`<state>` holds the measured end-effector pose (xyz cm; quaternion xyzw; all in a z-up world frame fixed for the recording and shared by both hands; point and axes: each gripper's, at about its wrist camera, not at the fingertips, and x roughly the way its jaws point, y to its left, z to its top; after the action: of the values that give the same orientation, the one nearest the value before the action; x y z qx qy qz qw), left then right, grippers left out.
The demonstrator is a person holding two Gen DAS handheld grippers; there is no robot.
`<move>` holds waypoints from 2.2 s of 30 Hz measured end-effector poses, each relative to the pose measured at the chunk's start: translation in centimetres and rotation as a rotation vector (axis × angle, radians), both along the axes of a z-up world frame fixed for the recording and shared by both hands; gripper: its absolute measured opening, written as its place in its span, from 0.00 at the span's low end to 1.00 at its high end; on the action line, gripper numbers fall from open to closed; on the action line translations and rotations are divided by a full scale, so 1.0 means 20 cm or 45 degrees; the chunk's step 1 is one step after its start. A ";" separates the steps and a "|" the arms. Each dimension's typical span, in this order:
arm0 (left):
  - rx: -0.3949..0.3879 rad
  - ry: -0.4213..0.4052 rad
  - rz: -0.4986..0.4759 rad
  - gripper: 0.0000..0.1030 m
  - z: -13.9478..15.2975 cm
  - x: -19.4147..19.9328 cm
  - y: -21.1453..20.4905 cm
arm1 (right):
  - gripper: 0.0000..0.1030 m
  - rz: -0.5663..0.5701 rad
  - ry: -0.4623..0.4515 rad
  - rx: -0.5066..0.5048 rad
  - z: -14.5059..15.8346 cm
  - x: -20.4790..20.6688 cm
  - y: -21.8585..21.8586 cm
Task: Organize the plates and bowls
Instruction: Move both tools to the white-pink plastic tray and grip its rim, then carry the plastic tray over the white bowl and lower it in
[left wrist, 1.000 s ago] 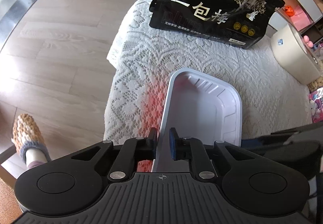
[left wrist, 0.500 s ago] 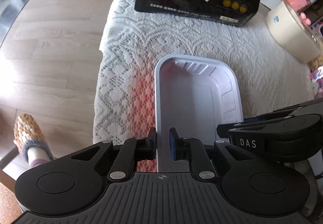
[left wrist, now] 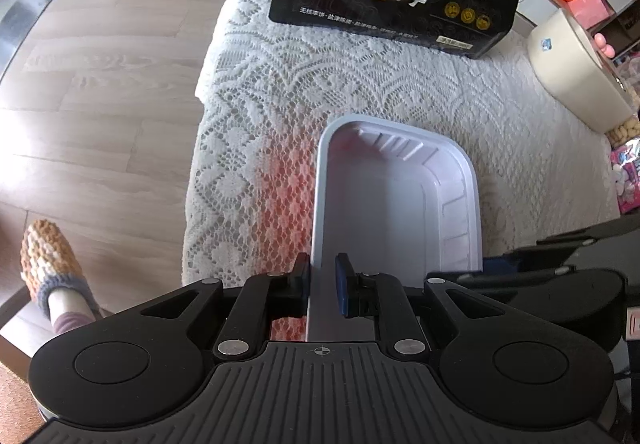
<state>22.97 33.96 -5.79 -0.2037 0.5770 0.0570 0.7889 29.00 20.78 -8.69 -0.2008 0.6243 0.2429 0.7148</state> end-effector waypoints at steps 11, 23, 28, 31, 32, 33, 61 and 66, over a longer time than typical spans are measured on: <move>-0.003 0.013 0.011 0.15 0.00 -0.01 0.01 | 0.21 0.119 -0.028 -0.056 -0.03 -0.12 0.04; -0.017 -0.055 -0.002 0.15 0.11 -0.03 0.01 | 0.19 0.062 -0.060 0.076 0.06 -0.09 -0.03; 0.026 -0.142 -0.001 0.16 0.26 -0.07 -0.03 | 0.19 0.078 -0.152 0.172 0.19 -0.15 -0.07; 0.066 -0.224 -0.013 0.16 0.39 -0.11 -0.07 | 0.19 0.081 -0.193 0.235 0.29 -0.16 -0.11; 0.078 -0.256 -0.021 0.16 0.43 -0.13 -0.09 | 0.19 0.080 -0.210 0.257 0.33 -0.17 -0.13; 0.088 -0.281 -0.028 0.16 0.47 -0.15 -0.11 | 0.19 0.083 -0.234 0.279 0.38 -0.18 -0.16; 0.105 -0.537 -0.440 0.18 0.49 -0.32 -0.92 | 0.24 0.012 -0.649 0.417 0.50 -0.48 -1.14; 0.051 -0.542 -0.412 0.18 0.49 -0.32 -0.89 | 0.28 -0.013 -0.663 0.449 0.54 -0.48 -1.16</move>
<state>16.66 16.07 3.94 -0.1007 0.4219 -0.1025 0.8952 19.37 -2.39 2.10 -0.1261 0.3695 0.2841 0.8757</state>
